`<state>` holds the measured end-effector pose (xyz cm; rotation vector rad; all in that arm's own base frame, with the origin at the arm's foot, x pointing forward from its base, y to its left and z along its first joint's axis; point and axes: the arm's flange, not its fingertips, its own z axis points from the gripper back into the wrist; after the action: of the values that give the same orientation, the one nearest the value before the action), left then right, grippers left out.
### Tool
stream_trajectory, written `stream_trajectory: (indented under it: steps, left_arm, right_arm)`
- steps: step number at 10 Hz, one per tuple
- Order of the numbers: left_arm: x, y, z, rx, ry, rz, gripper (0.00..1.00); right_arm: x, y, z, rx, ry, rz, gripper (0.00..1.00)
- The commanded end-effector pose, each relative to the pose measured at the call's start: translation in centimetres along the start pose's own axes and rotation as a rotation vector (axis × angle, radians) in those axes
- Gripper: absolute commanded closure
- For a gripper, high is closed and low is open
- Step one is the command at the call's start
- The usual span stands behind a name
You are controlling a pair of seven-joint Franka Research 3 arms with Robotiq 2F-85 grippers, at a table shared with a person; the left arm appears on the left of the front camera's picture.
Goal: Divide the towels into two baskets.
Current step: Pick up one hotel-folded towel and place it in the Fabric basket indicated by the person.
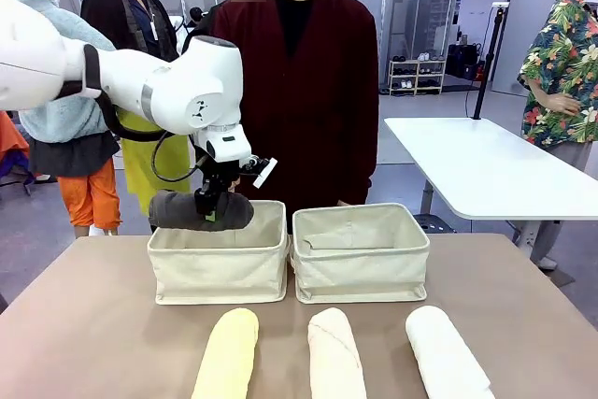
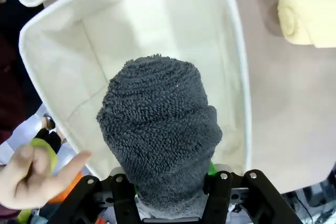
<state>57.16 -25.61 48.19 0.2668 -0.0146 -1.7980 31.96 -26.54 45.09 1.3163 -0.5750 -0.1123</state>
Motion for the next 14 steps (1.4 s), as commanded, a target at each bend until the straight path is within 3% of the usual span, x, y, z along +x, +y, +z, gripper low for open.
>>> stream_trajectory:
  steps: [1, 4, 5, 6, 7, 8, 10, 12, 14]
  left_arm:
    - [-0.1, 1.5, -1.1, -0.068, -0.055, -0.023, 0.56]
    - [0.7, 1.2, -4.5, -0.091, -0.098, -0.037, 0.56]
    - [1.0, 1.2, -5.3, -0.095, -0.088, -0.028, 0.39]
    - [1.1, 1.4, -5.7, -0.101, -0.089, -0.002, 0.27]
    - [1.2, 1.6, -6.1, -0.119, -0.086, 0.046, 0.07]
    - [1.3, 1.6, -6.2, -0.127, -0.100, 0.065, 0.00]
    - [1.4, 1.1, -5.6, -0.127, -0.103, 0.103, 0.00]
    - [0.8, 0.2, -4.0, -0.117, -0.101, 0.217, 0.00]
    - [-0.7, -3.5, -1.5, -0.070, -0.129, 0.343, 0.00]
  right_arm:
    - [-0.1, 0.4, 0.2, 0.004, 0.001, 0.003, 0.00]
    - [-0.1, 0.4, 0.2, 0.004, 0.001, 0.003, 0.00]
    - [-0.1, 0.4, 0.2, 0.004, 0.001, 0.003, 0.00]
    - [-0.1, 0.4, 0.2, 0.004, 0.001, 0.003, 0.00]
    - [-0.1, 0.4, 0.2, 0.004, 0.001, 0.003, 0.00]
    - [-0.1, 0.4, 0.2, 0.004, 0.001, 0.003, 0.00]
    - [-0.1, 0.4, 0.2, 0.004, 0.001, 0.003, 0.00]
    - [-0.1, 0.4, 0.2, 0.004, 0.001, 0.003, 0.00]
    - [-0.1, 0.4, 0.2, 0.004, 0.001, 0.003, 0.00]
